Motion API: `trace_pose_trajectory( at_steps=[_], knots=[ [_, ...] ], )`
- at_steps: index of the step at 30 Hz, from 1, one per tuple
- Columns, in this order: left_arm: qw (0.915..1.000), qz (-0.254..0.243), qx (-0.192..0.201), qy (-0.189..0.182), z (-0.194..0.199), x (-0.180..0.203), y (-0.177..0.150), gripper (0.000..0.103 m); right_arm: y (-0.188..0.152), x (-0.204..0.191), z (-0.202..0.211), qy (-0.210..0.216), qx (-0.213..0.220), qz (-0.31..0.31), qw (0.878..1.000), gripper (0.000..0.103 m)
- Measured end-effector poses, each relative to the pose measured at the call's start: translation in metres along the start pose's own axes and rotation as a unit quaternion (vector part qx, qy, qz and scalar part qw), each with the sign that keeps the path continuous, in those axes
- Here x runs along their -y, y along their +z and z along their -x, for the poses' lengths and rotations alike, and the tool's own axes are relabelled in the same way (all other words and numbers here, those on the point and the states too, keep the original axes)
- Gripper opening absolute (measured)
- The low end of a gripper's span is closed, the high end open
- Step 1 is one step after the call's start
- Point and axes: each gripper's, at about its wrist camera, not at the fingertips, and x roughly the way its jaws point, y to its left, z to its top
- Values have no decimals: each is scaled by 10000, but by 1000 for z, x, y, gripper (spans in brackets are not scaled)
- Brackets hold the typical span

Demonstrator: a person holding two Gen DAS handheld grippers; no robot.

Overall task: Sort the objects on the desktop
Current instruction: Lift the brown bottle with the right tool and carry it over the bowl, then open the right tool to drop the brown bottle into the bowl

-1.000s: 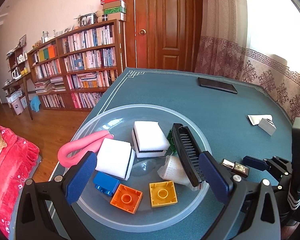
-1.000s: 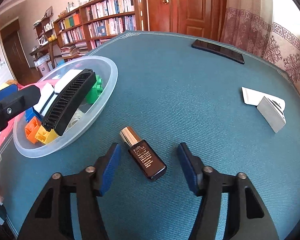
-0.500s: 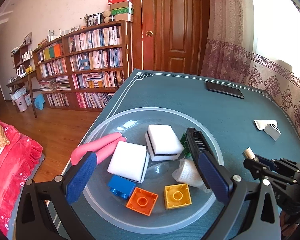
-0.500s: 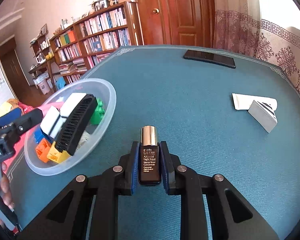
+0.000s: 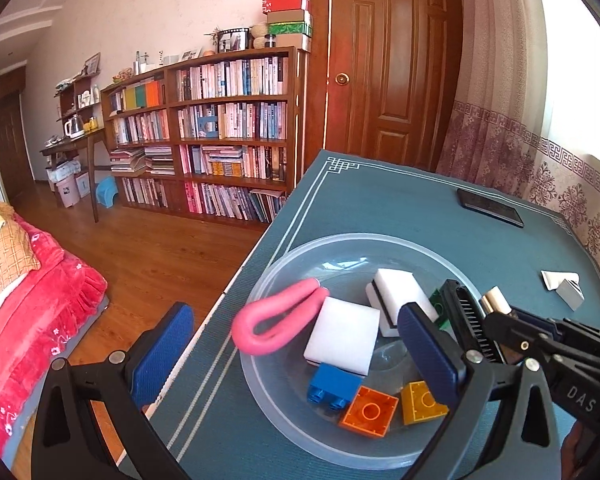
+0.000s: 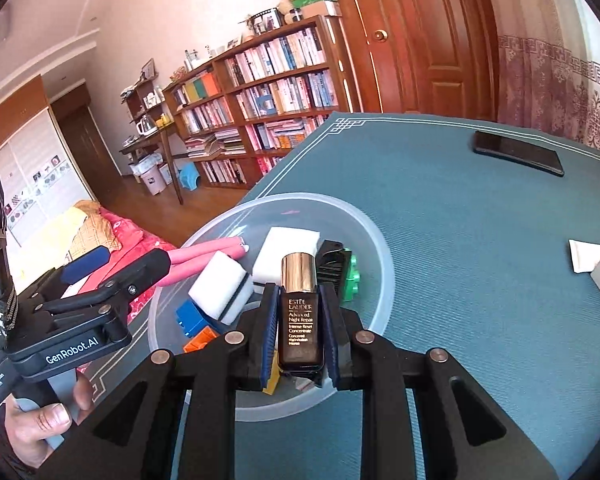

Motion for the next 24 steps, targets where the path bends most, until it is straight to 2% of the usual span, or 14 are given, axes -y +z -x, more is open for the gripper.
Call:
trace_pose_trajectory(
  at_steps=[1,3,5,14,24],
  knots=[
    [10000,28,-2,4,0,-1,0,102,-1,-1,-1,43,0,3,10000,31],
    [10000,49,-1,2,-1,-2,0,102,-2,-1,-2,109,29,-12,9999,46],
    [10000,39,-3,11,-1,-2,-1,102,-4,2,0,103,86,-61,9999,54],
    [9999,-162,-24,-33,0,16,-4,102,-12,21,9,-145,215,-300,9992,54],
    [9992,-366,-49,-116,2,33,-8,102,-15,26,21,-270,406,-244,9985,54]
  ],
)
